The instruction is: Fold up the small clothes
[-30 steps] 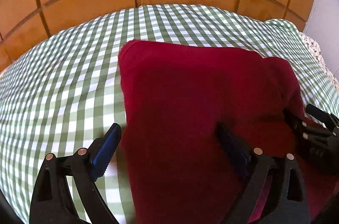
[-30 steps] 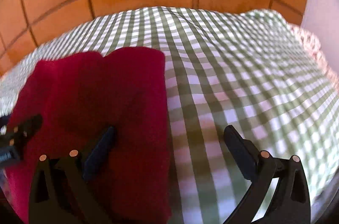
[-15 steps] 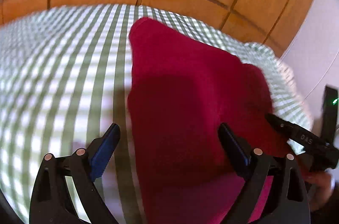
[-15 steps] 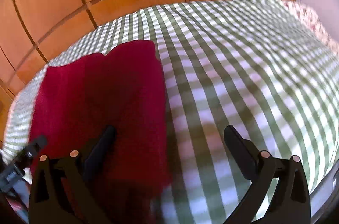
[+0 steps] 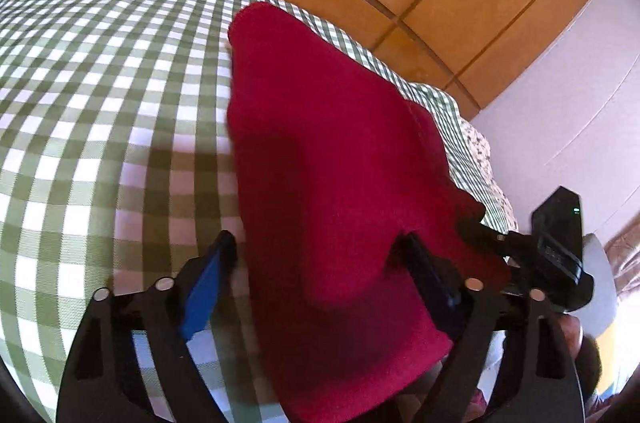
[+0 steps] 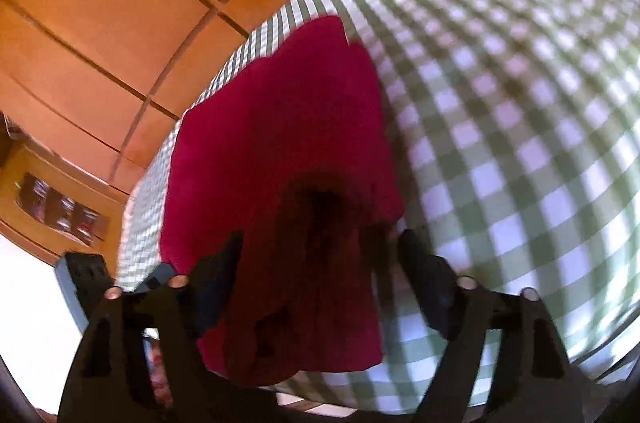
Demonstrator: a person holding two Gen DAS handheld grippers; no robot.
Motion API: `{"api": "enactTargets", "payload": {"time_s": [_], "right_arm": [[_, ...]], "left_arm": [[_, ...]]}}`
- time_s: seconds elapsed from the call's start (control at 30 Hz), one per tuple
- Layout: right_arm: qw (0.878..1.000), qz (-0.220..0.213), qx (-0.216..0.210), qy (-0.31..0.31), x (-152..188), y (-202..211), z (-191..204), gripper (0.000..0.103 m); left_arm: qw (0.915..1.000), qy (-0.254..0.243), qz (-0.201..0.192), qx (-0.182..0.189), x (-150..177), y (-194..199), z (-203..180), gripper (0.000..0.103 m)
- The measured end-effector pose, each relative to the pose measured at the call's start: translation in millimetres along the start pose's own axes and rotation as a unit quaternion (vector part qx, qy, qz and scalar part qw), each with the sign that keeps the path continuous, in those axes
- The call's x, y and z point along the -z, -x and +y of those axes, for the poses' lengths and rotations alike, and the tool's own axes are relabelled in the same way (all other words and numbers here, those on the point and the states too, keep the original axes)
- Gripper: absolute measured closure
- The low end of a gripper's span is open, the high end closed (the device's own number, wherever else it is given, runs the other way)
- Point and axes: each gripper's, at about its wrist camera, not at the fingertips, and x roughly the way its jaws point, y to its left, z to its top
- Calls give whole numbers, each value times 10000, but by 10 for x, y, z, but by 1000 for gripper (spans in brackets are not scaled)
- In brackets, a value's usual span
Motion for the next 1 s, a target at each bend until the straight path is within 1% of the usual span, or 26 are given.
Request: {"api": "enactTargets", "payload": {"time_s": [0.03,0.1,0.3,0.37,0.47,0.57,0.63,0.7,0.77,0.8,0.83,0.9,0.93,1.0], "right_arm": [[9999,29,-83,-76,-11,-31,-24,31],[9995,52,-258,-148,-31,-90,-34,31],[9999,-37,-142,-55,-203,-224,59,31],[9999,-63,-97,3,-202,-232,78,33],[9999,-53,-57,149,-205,-247,111,37],[9998,-47,-55,203,-197,-245,117,41],[9997,-48,-34,233,-205,-261,118,41],[9998,-49,-50,200,-208,-267,116,41],[9998,-27,-67,162,-182,-256,98,41],[9999,-4,-73,146,-180,-253,100,39],[9999,26,-84,117,-177,-246,99,39],[9999,62,-96,58,-150,-184,69,38],[9999,67,-79,51,-144,-159,60,36],[9999,84,-50,82,-143,-141,44,35]], "left_arm": [[10000,6,7,23,2,7,20,25],[9999,60,47,135,-5,-8,37,25],[9995,41,267,186,-21,-149,-23,26],[9994,-12,303,161,-18,-181,-46,30],[9994,-22,310,117,-26,-201,-75,39],[9996,-171,243,30,-48,-181,-140,42],[9991,-335,255,-100,-54,-205,-205,42],[9989,-337,275,-149,-66,-215,-190,41],[9988,-306,324,-192,-75,-230,-192,36],[9984,-366,322,-272,-82,-241,-219,33],[9979,-439,320,-363,-95,-245,-245,29],[9958,-664,293,-563,-103,-269,-305,27],[9951,-730,295,-596,-99,-269,-313,27],[9946,-763,306,-627,-104,-292,-314,27]]}}
